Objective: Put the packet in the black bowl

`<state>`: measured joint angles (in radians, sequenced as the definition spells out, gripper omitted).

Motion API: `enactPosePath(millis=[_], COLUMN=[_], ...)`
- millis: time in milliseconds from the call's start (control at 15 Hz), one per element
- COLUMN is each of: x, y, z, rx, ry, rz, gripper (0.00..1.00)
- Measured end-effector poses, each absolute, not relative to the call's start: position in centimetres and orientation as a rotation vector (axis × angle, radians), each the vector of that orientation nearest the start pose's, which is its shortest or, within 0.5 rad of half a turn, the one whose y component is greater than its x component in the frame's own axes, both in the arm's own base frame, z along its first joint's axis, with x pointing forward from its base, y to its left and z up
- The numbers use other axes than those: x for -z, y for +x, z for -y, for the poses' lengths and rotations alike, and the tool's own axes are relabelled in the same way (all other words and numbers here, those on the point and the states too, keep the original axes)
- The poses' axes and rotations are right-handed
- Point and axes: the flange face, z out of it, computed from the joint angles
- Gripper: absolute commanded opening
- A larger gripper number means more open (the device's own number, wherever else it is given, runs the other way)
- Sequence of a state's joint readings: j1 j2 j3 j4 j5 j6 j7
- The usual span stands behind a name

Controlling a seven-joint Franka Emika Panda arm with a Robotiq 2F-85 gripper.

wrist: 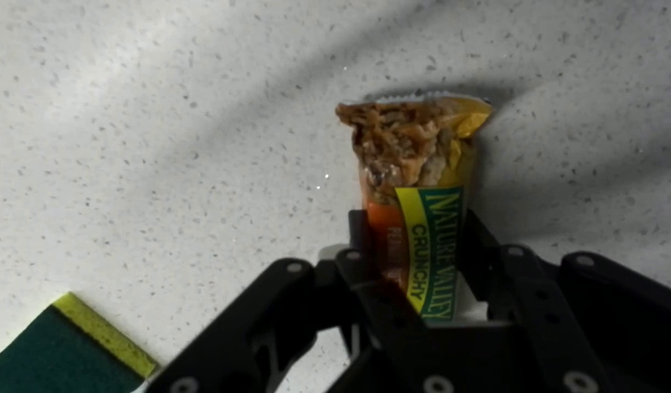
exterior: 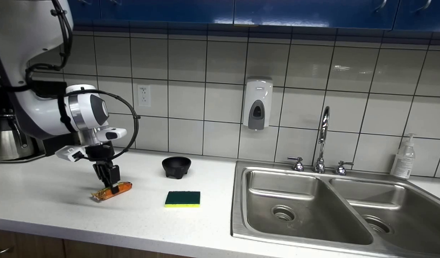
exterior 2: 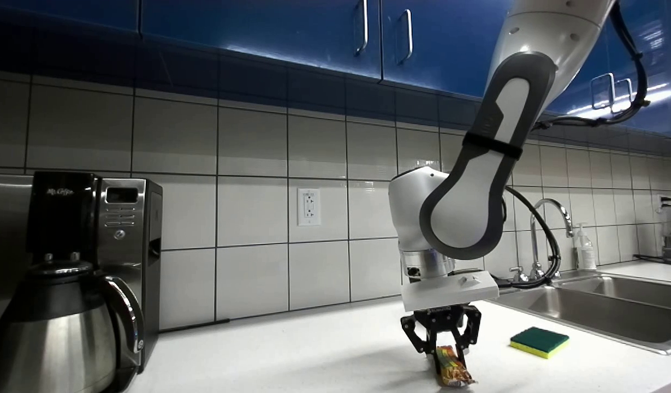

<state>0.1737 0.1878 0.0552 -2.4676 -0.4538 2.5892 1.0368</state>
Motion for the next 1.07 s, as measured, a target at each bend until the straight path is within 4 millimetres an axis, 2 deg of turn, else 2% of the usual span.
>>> enactPosePath(millis=[467, 800, 1067], x=[-21.9, -24.5, -26.5], y=[45.9, 46.3, 46.9], z=[-11.8, -12.3, -11.7], rx=[0.153, 0.234, 0.295], ry=[-3.268, -3.245, -3.221], rz=[-0.68, -0.671, -0.689], gripper=[0.16, 0.16, 0.16])
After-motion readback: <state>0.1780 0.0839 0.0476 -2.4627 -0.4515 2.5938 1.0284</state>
